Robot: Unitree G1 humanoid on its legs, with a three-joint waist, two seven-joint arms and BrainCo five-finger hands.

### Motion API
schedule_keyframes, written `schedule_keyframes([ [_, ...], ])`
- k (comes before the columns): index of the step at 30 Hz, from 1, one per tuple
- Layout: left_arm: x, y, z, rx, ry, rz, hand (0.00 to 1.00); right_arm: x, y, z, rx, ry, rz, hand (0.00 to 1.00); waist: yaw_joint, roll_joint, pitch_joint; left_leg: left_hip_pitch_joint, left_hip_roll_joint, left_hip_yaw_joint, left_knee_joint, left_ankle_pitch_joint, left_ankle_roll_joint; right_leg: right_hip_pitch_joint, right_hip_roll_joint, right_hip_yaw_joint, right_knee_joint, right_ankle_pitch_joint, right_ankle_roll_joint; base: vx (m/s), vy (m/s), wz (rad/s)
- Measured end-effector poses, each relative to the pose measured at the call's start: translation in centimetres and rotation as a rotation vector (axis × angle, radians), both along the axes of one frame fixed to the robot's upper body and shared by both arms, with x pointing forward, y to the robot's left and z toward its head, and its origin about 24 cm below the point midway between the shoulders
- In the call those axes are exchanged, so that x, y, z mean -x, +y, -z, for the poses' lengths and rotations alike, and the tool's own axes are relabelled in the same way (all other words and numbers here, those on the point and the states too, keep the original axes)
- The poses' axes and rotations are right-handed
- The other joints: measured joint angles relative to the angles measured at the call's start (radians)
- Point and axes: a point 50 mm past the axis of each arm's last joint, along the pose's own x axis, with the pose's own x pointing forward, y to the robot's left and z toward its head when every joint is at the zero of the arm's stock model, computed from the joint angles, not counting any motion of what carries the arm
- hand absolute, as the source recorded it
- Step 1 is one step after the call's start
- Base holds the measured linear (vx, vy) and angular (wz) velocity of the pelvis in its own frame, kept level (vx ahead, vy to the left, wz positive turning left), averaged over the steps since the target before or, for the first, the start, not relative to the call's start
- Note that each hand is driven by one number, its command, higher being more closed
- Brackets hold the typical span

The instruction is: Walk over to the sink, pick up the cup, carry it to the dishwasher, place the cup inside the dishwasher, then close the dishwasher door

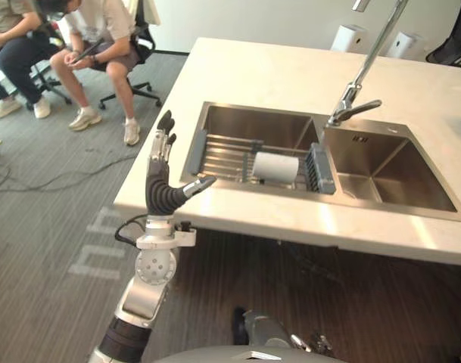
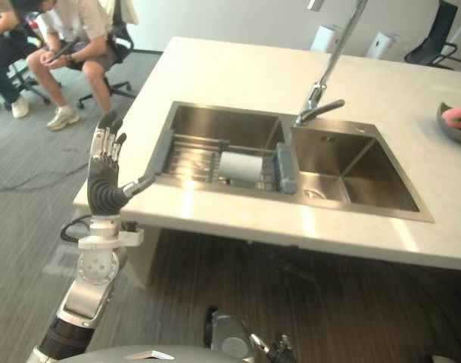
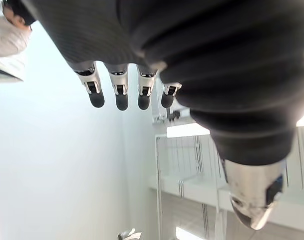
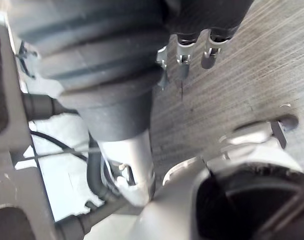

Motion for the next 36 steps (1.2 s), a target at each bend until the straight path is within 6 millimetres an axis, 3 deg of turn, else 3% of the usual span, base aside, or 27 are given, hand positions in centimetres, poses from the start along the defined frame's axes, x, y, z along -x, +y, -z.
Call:
schedule_keyframes([
  [1, -0.1, -0.3, -0.1, -0.011, 0.005, 0.013, 0.00, -0.2, -0.4, -0.1, 0.011, 0.003, -0.013, 0.00, -0.002, 0.019, 0.000, -0.064, 0.026, 0.000, 0.155, 0.068, 0.003, 0.032, 0.013, 0.001, -0.022, -0.013, -0.006, 0.54, -0.159, -0.11],
  [2, -0.2, -0.4, -0.1, -0.021, 0.010, 0.017, 0.00, -0.3, -0.7, -0.1, 0.018, 0.010, -0.026, 0.00, 0.001, 0.025, -0.001, -0.128, 0.064, 0.000, 0.308, 0.095, 0.017, 0.069, 0.024, 0.010, -0.054, -0.018, -0.013, 0.50, -0.151, -0.21],
  [3, -0.2, -0.5, -0.1, -0.030, 0.012, 0.021, 0.00, -0.3, -0.7, -0.1, 0.022, 0.019, -0.038, 0.00, 0.006, 0.031, 0.002, -0.186, 0.111, 0.003, 0.431, 0.081, 0.030, 0.145, 0.041, 0.021, -0.107, -0.020, -0.017, 0.58, -0.194, -0.26],
  [5, -0.2, -0.6, -0.1, -0.041, 0.011, 0.031, 0.00, 0.0, -0.6, 0.0, 0.017, 0.032, -0.039, 0.00, 0.020, 0.016, 0.010, -0.243, 0.140, -0.006, 0.458, 0.040, 0.030, 0.245, 0.045, 0.045, -0.186, -0.019, -0.017, 0.53, -0.167, -0.42],
  [6, -0.2, -0.7, -0.1, -0.062, 0.006, 0.035, 0.00, 0.0, -1.0, 0.1, 0.022, 0.039, -0.042, 0.00, 0.042, 0.023, 0.005, -0.266, 0.132, -0.006, 0.343, 0.010, 0.026, 0.286, 0.040, 0.084, -0.230, -0.018, -0.014, 0.29, -0.014, -0.73],
  [8, -0.2, -0.7, -0.1, -0.084, -0.002, 0.030, 0.00, -0.2, -1.1, 0.1, 0.020, 0.035, -0.057, 0.00, 0.052, 0.031, 0.002, -0.278, 0.109, -0.007, 0.150, 0.019, 0.029, 0.311, 0.035, 0.116, -0.250, -0.018, -0.009, 0.25, 0.050, -0.72],
  [9, -0.2, -0.8, -0.4, -0.096, -0.016, 0.035, 0.00, -0.4, -1.1, 0.0, 0.017, 0.027, -0.064, 0.00, 0.052, 0.039, -0.003, -0.290, 0.106, -0.012, -0.002, 0.113, 0.035, 0.313, 0.043, 0.137, -0.249, -0.026, 0.004, 0.20, 0.079, -0.48],
  [10, -0.3, -1.0, -0.5, -0.100, -0.025, 0.041, 0.00, -0.4, -1.1, 0.0, 0.017, 0.024, -0.066, 0.00, 0.046, 0.042, -0.006, -0.304, 0.106, -0.023, -0.034, 0.119, 0.027, 0.312, 0.050, 0.143, -0.246, -0.032, 0.011, 0.26, 0.117, -0.49],
  [12, -0.4, -1.4, -1.1, -0.111, -0.047, 0.066, 0.00, -0.4, -0.3, 0.1, -0.007, 0.015, -0.063, 0.00, 0.029, 0.016, -0.018, -0.258, 0.077, -0.040, -0.124, 0.113, 0.021, 0.303, 0.030, 0.163, -0.240, -0.042, 0.028, 0.24, 0.126, -0.20],
  [15, 0.1, -2.6, -1.6, -0.129, -0.072, 0.138, 0.00, -0.2, 0.4, 0.1, -0.018, 0.003, -0.053, 0.00, 0.031, -0.013, -0.015, -0.189, 0.052, -0.024, -0.251, 0.114, 0.020, 0.293, 0.013, 0.175, -0.226, -0.049, 0.038, 0.15, 0.137, 0.01],
  [19, 0.5, -3.3, -1.5, -0.165, -0.074, 0.197, 0.00, -0.1, 0.6, 0.1, 0.004, -0.001, -0.030, 0.00, 0.033, -0.028, -0.017, -0.147, 0.046, 0.002, -0.296, 0.115, 0.019, 0.269, 0.008, 0.198, -0.163, -0.051, 0.041, 0.02, 0.095, -0.17],
  [22, 0.7, -3.7, -1.4, -0.185, -0.074, 0.233, 0.00, 0.0, 1.2, 0.0, 0.013, -0.008, -0.054, 0.00, 0.033, -0.056, -0.019, -0.134, 0.045, 0.031, -0.311, 0.115, 0.019, 0.220, 0.000, 0.187, -0.078, -0.066, 0.061, -0.04, 0.035, -0.26],
  [24, 0.7, -3.9, -1.3, -0.191, -0.071, 0.245, 0.00, 0.4, 1.3, 0.0, 0.020, 0.000, -0.069, 0.00, 0.033, -0.068, -0.023, -0.136, 0.054, 0.056, -0.316, 0.115, 0.020, 0.197, -0.008, 0.158, -0.051, -0.081, 0.051, -0.10, -0.058, -0.34],
  [25, 0.7, -3.9, -1.2, -0.199, -0.061, 0.249, 0.00, 0.6, 1.4, 0.1, 0.024, 0.012, -0.088, 0.00, 0.035, -0.073, -0.024, -0.135, 0.054, 0.079, -0.321, 0.117, 0.021, 0.181, -0.050, 0.110, 0.003, -0.114, 0.027, -0.12, -0.083, -0.42],
  [28, 0.5, -4.2, -0.8, -0.233, -0.021, 0.253, 0.00, 0.8, 1.5, 0.3, 0.031, 0.034, -0.083, 0.00, 0.032, -0.079, -0.039, -0.132, 0.091, 0.112, -0.319, 0.123, -0.008, 0.171, -0.177, 0.006, 0.085, -0.122, 0.017, -0.04, -0.142, -0.43],
  [29, 0.3, -4.2, -0.5, -0.255, 0.001, 0.249, 0.00, 0.7, 1.5, 0.4, 0.031, 0.040, -0.081, 0.00, 0.033, -0.082, -0.041, -0.132, 0.110, 0.125, -0.316, 0.127, -0.021, 0.168, -0.226, -0.027, 0.091, -0.094, -0.001, 0.03, -0.261, -0.56],
  [30, -0.3, -3.8, 0.2, -0.288, 0.044, 0.234, 0.00, 0.6, 1.6, 0.6, 0.027, 0.052, -0.076, 0.00, 0.033, -0.101, -0.051, -0.133, 0.127, 0.135, -0.297, 0.133, -0.046, 0.161, -0.254, -0.060, 0.077, -0.029, 0.035, 0.04, -0.322, -0.70],
  [31, -0.9, -3.7, 1.3, -0.332, 0.108, 0.224, 0.00, 0.4, 0.9, 0.5, 0.043, 0.054, -0.076, 0.00, 0.038, -0.071, -0.052, -0.134, 0.159, 0.137, -0.305, 0.149, -0.041, 0.136, -0.223, -0.144, 0.098, -0.006, -0.003, 0.05, -0.259, -0.82],
  [32, -1.2, -3.4, 1.8, -0.352, 0.139, 0.211, 0.00, 0.2, 0.4, 0.4, 0.056, 0.054, -0.082, 0.00, 0.048, -0.062, -0.051, -0.128, 0.164, 0.137, -0.320, 0.159, -0.030, 0.126, -0.217, -0.170, 0.098, 0.011, -0.031, 0.00, -0.168, -1.19],
  [33, -1.7, -2.7, 2.4, -0.384, 0.179, 0.176, 0.00, -0.5, -0.7, 0.2, 0.089, 0.057, -0.108, 0.00, 0.061, -0.031, -0.047, -0.102, 0.147, 0.140, -0.372, 0.178, -0.025, 0.124, -0.197, -0.214, 0.059, 0.045, -0.082, -0.03, -0.058, -1.20],
  [34, -1.9, -2.2, 2.5, -0.395, 0.187, 0.158, 0.00, -0.9, -1.0, 0.2, 0.101, 0.061, -0.128, 0.00, 0.066, -0.017, -0.046, -0.083, 0.135, 0.148, -0.404, 0.191, -0.019, 0.127, -0.179, -0.226, 0.024, 0.062, -0.089, -0.07, 0.034, -1.44],
  [35, -2.4, -1.2, 2.1, -0.414, 0.178, 0.120, 0.00, -1.8, -0.9, 0.1, 0.105, 0.054, -0.153, 0.00, 0.067, -0.006, -0.048, -0.064, 0.153, 0.230, -0.442, 0.212, -0.018, 0.142, -0.134, -0.226, -0.065, 0.076, -0.067, -0.09, -0.031, -1.13],
  [36, -3.0, -0.1, 1.5, -0.425, 0.159, 0.074, 0.00, -2.8, -0.5, 0.0, 0.103, 0.036, -0.190, 0.00, 0.067, -0.006, -0.040, -0.066, 0.160, 0.252, -0.439, 0.208, -0.033, 0.145, -0.162, -0.256, -0.027, -0.031, -0.065, -0.08, -0.079, -0.92],
])
